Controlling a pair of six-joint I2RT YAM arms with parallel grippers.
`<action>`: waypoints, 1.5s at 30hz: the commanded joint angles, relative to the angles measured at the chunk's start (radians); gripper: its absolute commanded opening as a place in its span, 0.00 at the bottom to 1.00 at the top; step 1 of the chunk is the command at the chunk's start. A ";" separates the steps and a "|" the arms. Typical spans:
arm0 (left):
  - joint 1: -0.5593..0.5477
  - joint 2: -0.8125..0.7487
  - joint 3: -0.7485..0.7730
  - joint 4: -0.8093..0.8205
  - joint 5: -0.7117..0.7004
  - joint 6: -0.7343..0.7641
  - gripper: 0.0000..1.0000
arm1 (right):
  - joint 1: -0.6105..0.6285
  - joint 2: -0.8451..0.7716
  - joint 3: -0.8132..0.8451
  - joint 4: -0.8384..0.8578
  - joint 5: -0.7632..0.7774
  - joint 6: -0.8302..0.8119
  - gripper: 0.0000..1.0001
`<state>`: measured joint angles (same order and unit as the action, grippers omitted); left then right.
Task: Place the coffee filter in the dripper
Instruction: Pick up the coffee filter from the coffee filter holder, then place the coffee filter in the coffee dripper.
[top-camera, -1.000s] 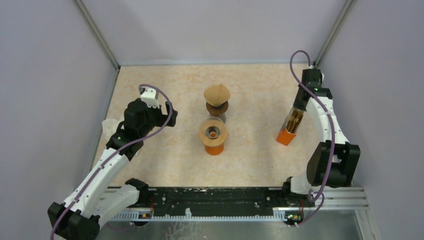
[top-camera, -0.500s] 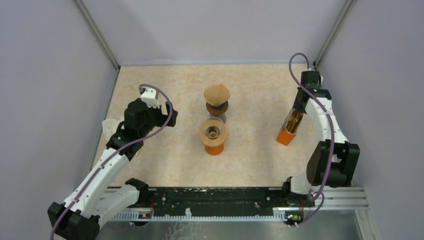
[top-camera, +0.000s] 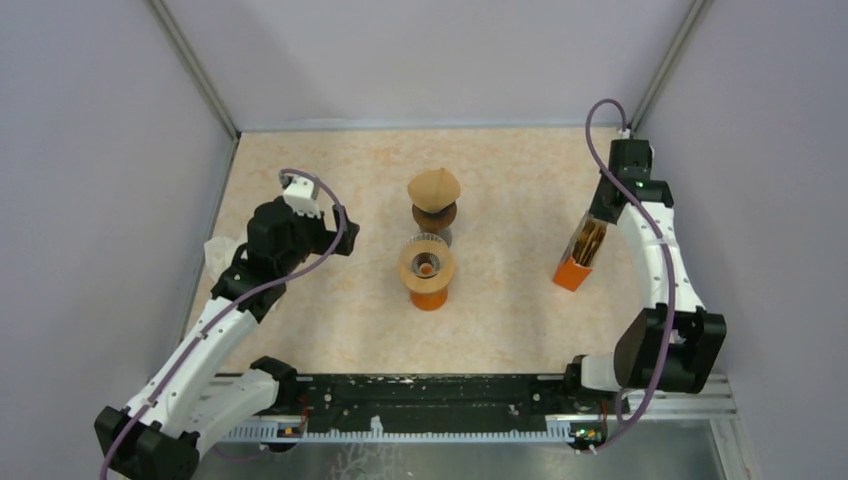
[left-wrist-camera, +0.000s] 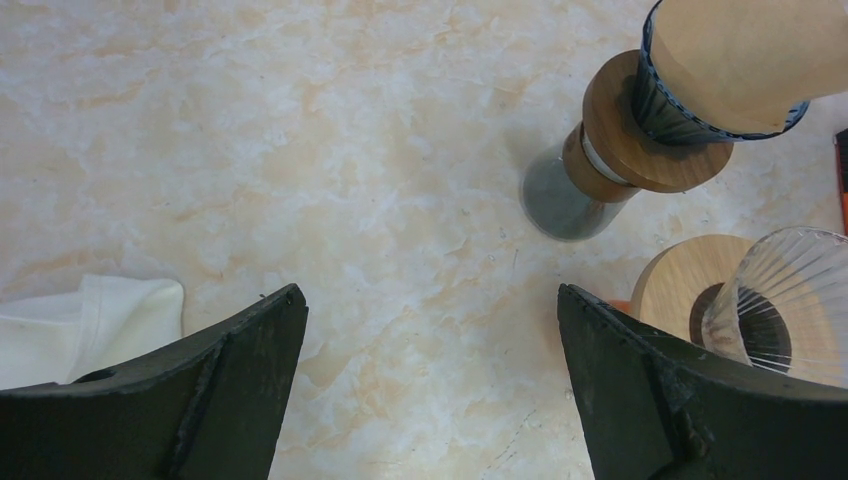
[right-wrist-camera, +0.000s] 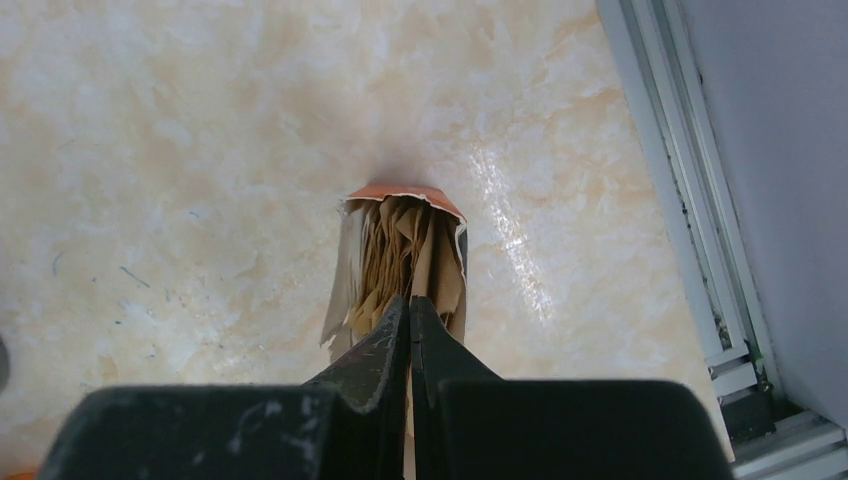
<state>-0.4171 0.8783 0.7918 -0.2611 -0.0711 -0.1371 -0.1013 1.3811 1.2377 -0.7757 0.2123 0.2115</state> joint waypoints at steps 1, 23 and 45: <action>-0.004 -0.014 0.037 0.015 0.075 0.001 1.00 | -0.002 -0.096 0.072 -0.018 -0.024 -0.004 0.00; -0.242 0.039 0.197 -0.066 0.226 -0.227 0.94 | 0.150 -0.370 0.137 -0.063 -0.231 0.061 0.00; -0.704 0.185 0.223 0.135 -0.209 -0.209 0.96 | 0.669 -0.433 -0.017 0.165 -0.141 0.242 0.00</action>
<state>-1.0767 1.0435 0.9859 -0.2092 -0.1684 -0.4038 0.4831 0.9371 1.2217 -0.7116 -0.0040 0.4282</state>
